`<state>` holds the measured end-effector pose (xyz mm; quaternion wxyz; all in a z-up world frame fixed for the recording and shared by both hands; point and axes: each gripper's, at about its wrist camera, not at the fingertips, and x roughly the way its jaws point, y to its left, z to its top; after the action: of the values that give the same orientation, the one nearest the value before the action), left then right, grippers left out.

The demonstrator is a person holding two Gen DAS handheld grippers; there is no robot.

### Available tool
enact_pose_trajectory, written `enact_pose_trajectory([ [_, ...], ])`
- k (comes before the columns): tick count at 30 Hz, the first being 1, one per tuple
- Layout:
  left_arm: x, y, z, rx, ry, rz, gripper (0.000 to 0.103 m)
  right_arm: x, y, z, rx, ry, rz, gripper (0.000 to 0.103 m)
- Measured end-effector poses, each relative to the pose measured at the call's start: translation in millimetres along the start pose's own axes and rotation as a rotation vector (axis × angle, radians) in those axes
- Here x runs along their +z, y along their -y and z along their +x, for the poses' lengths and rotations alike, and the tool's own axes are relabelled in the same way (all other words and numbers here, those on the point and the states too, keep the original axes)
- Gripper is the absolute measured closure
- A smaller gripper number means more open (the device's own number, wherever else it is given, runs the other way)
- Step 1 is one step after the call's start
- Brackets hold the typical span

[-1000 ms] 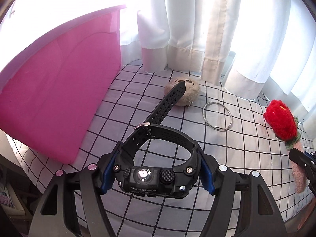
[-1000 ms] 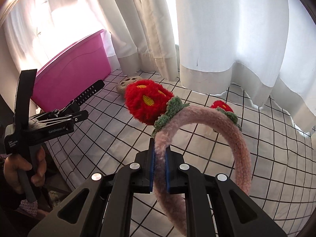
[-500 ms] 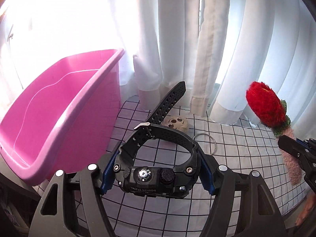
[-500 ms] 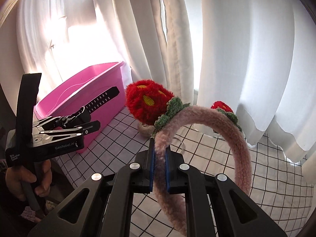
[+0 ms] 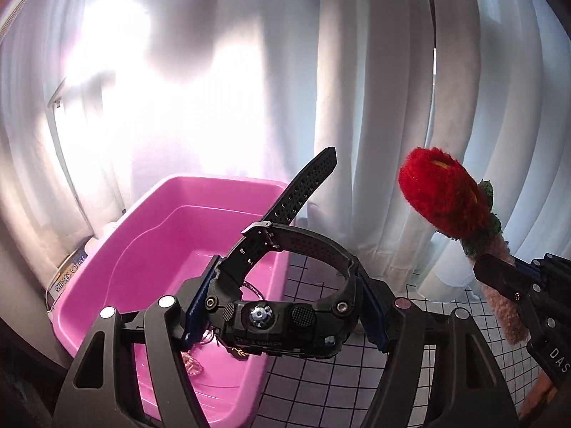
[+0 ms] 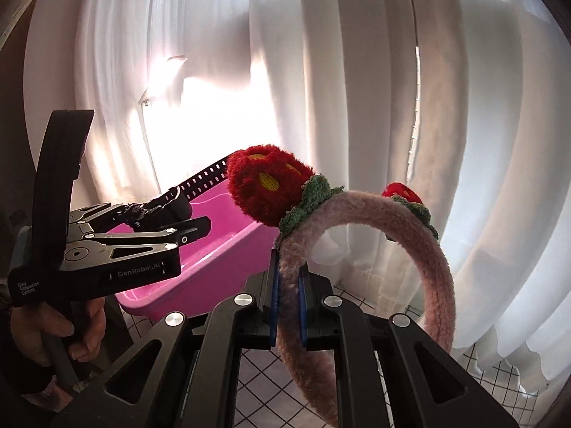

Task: Organize jewelry
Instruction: 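Carry the watch and headband into the pink tub and open both tools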

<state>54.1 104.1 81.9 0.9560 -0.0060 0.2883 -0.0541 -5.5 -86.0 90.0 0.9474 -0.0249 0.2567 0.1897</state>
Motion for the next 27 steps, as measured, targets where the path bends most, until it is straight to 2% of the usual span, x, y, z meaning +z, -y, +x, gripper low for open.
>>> enact_pose_trajectory([
  [7,10,-81,14,0.152,-0.031,-0.042,0.036,48,-55,60,0.149,-0.005,-0.079,0.094],
  [14,8,-143,29,0.262,-0.083,-0.107,0.036,71,-102,128,0.235,-0.081,-0.123,0.094],
  [21,1,-178,55,0.303,-0.143,-0.153,0.036,79,-120,190,0.265,-0.210,-0.114,0.094],
  [27,-2,-188,68,0.311,-0.185,-0.167,0.036,84,-132,225,0.237,-0.298,-0.134,0.094],
])
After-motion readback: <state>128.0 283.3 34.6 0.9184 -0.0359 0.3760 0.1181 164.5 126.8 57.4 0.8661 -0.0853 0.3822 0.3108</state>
